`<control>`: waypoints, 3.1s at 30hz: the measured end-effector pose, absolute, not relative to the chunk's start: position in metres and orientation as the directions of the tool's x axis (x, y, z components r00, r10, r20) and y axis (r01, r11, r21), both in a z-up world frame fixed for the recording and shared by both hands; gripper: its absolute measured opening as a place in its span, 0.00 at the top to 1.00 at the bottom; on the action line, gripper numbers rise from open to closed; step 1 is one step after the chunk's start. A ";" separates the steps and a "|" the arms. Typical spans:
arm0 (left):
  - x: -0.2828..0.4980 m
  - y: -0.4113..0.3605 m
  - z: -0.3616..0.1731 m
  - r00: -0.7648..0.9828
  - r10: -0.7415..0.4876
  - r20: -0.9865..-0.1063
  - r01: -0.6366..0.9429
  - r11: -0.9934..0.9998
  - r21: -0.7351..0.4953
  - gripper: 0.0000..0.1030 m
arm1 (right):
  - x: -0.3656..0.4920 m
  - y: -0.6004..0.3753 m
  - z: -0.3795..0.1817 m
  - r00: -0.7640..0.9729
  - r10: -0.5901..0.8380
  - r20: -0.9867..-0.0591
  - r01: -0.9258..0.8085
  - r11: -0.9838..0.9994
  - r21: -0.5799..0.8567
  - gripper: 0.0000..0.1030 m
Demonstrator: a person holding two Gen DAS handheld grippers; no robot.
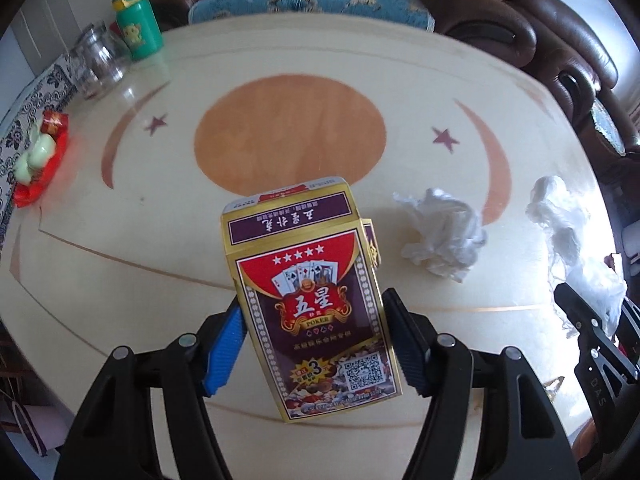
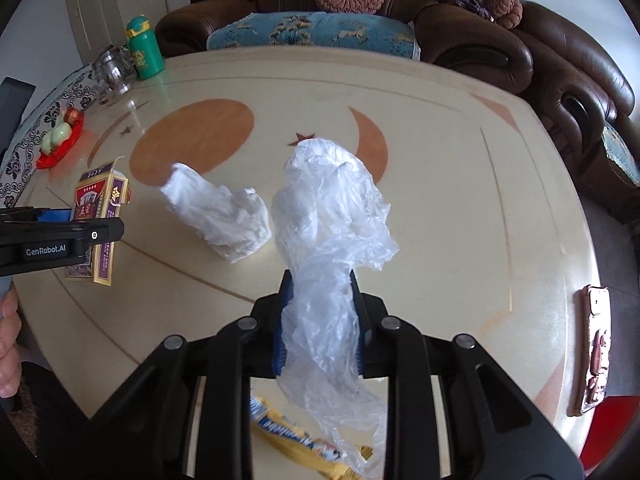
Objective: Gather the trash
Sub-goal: 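Carry the card box and plastic bag in both tools over the bin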
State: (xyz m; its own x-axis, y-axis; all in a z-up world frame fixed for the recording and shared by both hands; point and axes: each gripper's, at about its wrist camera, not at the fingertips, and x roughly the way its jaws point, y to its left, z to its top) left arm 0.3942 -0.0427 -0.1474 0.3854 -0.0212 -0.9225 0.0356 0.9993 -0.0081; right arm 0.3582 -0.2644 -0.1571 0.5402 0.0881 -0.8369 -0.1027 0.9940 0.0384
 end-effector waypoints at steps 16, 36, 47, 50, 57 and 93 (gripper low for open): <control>0.301 -0.051 -0.059 0.535 -0.089 -0.840 0.148 0.989 -0.010 0.37 | 0.259 -0.230 -0.056 0.681 0.092 -0.727 -0.167 0.985 -0.032 0.76; 0.149 -0.055 -0.018 0.618 -0.182 -0.765 0.312 0.950 0.026 0.37 | 0.096 -0.191 -0.003 0.764 0.090 -0.639 -0.195 0.976 -0.096 0.76; 0.097 -0.060 -0.075 0.514 -0.212 -0.831 0.422 0.906 0.029 0.37 | 0.051 -0.194 -0.038 0.699 0.068 -0.712 -0.163 0.984 -0.066 0.76; 0.091 -0.061 -0.094 0.475 -0.212 -0.854 0.439 0.898 0.021 0.37 | 0.043 -0.193 -0.052 0.676 0.061 -0.734 -0.153 0.986 -0.059 0.76; 0.076 -0.071 -0.139 0.367 -0.234 -0.901 0.516 0.856 -0.012 0.37 | 0.035 -0.188 -0.101 0.604 0.057 -0.795 -0.135 0.990 -0.031 0.76; 0.106 -0.089 -0.371 -0.089 -0.080 -0.993 0.558 0.822 -0.116 0.37 | 0.065 -0.183 -0.320 0.196 0.152 -0.969 -0.122 0.984 0.130 0.75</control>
State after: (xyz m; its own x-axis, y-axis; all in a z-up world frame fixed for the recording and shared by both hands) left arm 0.1064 -0.0892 -0.3706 -0.0885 -0.0805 -0.9928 0.5582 0.8215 -0.1163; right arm 0.0653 -0.1830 -0.3203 0.1961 0.1522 -0.9687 -0.1217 0.9840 0.1300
